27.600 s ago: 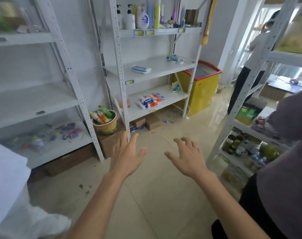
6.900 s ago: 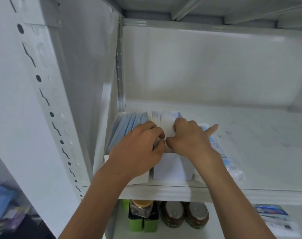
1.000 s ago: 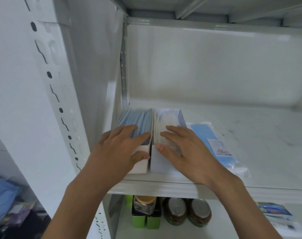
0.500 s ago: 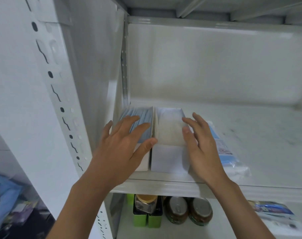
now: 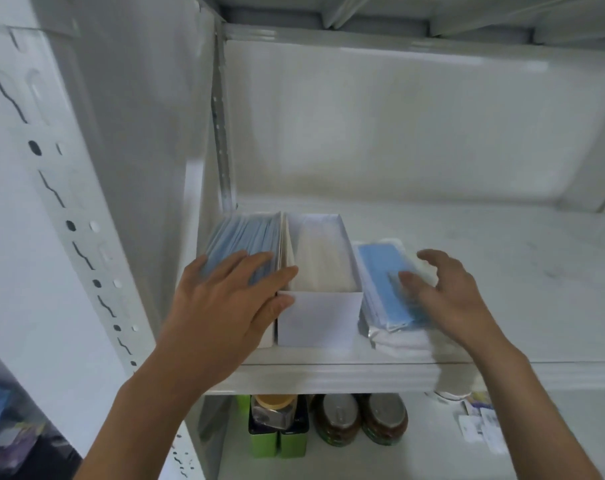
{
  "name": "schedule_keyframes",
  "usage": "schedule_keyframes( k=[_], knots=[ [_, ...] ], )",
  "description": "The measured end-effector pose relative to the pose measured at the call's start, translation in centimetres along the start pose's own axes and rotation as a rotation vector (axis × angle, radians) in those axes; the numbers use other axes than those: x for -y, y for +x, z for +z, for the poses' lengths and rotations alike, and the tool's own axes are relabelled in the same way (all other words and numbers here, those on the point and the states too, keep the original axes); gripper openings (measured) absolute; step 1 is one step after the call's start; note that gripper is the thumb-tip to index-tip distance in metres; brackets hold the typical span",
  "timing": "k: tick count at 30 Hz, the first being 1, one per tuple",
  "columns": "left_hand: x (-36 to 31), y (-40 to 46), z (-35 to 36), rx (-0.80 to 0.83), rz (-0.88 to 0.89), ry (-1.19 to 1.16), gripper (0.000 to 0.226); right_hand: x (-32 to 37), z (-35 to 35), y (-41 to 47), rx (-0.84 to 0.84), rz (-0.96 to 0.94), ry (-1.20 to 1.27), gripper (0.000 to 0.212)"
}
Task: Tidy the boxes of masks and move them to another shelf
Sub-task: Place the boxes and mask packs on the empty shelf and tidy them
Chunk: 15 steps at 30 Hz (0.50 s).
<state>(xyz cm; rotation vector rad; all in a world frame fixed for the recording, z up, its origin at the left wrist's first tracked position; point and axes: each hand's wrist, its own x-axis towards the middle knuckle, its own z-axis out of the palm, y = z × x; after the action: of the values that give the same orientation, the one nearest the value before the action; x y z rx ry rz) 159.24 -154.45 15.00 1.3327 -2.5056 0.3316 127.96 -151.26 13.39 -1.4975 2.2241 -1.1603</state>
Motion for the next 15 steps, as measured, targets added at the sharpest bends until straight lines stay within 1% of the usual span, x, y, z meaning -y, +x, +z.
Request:
schedule_keyframes(
  k=[2, 3, 6, 9, 15],
  knots=[
    [-0.1, 0.0, 0.0, -0.003, -0.002, 0.0, 0.055, -1.2, -0.1, 0.4, 0.128, 0.153, -0.029, 0.063],
    [0.0, 0.0, 0.0, -0.005, -0.002, 0.003, 0.054, -1.4, 0.2, 0.4, 0.158, 0.173, 0.001, 0.065],
    [0.0, 0.0, -0.1, -0.006, 0.008, 0.014, 0.051, -1.3, 1.2, 0.4, 0.147, 0.122, 0.063, 0.062],
    [0.0, 0.1, -0.2, 0.012, 0.01, 0.018, 0.051, -1.0, 1.5, 0.5, 0.138, 0.083, 0.019, 0.059],
    [-0.1, 0.0, -0.4, 0.032, 0.006, 0.02, 0.052, -1.1, 0.8, 0.5, 0.171, 0.092, 0.032, 0.062]
  ],
)
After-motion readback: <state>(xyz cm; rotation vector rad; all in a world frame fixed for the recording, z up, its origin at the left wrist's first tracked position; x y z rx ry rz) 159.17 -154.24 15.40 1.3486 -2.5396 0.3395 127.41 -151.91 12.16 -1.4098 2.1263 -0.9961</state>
